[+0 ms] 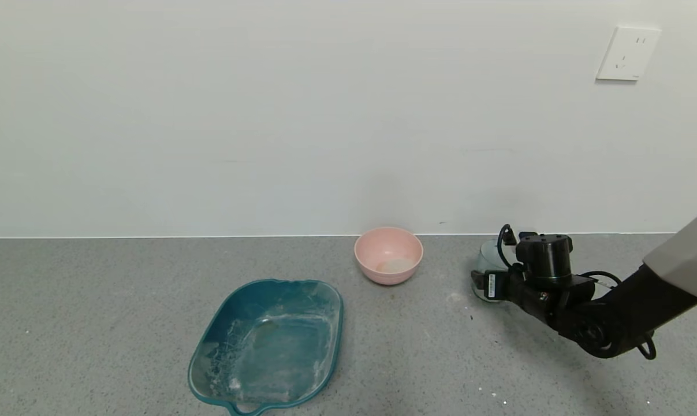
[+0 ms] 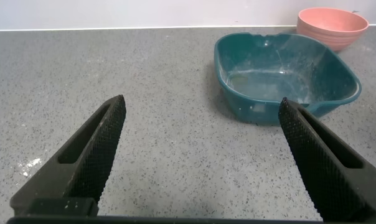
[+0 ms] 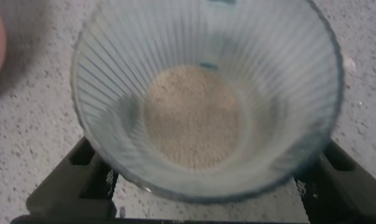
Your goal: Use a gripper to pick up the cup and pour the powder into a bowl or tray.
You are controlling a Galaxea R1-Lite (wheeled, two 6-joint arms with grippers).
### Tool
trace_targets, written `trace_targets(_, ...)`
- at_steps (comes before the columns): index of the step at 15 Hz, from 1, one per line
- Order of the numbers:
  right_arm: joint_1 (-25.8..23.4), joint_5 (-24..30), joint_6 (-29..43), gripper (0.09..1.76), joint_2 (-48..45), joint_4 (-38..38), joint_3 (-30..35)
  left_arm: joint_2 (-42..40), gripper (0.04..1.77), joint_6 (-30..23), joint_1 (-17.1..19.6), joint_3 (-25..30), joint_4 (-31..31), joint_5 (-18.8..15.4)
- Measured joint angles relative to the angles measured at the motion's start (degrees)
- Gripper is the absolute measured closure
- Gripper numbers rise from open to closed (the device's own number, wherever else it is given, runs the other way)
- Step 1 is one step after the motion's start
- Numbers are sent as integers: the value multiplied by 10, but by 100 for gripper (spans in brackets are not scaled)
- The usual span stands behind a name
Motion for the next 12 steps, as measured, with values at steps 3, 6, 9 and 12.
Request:
trace_targets(3, -1, 25, -1, 20, -33, 77, 0, 0, 5, 0, 0, 0, 0, 0)
trace_targets(6, -3, 53, -1, 18, -90, 181, 1, 0, 5, 0, 0, 0, 0, 0)
trace_targets(9, -2, 65, -1, 17, -170, 302, 0, 0, 5, 0, 0, 0, 0, 0)
trace_targets(12, 0, 86, -4, 16, -266, 406, -4, 0, 5, 0, 0, 0, 0, 0)
